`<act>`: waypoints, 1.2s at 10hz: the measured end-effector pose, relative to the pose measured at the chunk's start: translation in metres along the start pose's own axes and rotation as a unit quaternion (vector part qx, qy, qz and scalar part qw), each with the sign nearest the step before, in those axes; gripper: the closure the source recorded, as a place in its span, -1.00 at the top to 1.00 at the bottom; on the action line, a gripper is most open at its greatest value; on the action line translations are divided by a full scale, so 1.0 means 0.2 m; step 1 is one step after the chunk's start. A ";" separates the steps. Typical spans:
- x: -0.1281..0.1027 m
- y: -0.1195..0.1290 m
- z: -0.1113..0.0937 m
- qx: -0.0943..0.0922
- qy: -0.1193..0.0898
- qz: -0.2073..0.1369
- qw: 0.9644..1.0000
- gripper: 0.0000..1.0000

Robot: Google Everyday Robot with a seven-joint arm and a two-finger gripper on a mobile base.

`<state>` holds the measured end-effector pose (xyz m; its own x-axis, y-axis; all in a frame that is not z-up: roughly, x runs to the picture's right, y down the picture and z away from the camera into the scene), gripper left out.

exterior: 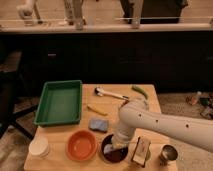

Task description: Wipe purple bowl with towel

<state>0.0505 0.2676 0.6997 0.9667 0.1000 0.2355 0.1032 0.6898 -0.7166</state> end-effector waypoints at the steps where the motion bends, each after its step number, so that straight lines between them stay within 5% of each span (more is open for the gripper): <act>1: -0.02 -0.03 0.01 -0.001 -0.001 -0.005 1.000 -1.00; 7: -0.21 0.07 0.05 -0.015 -0.004 -0.058 0.998 -1.00; 8: -0.15 0.18 0.04 -0.019 -0.004 -0.046 0.999 -1.00; 12: 0.04 0.13 0.03 -0.022 -0.004 -0.009 1.000 -1.00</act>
<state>0.0594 0.2914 0.6869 0.9625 0.0935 0.2546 0.1319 0.6590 -0.7405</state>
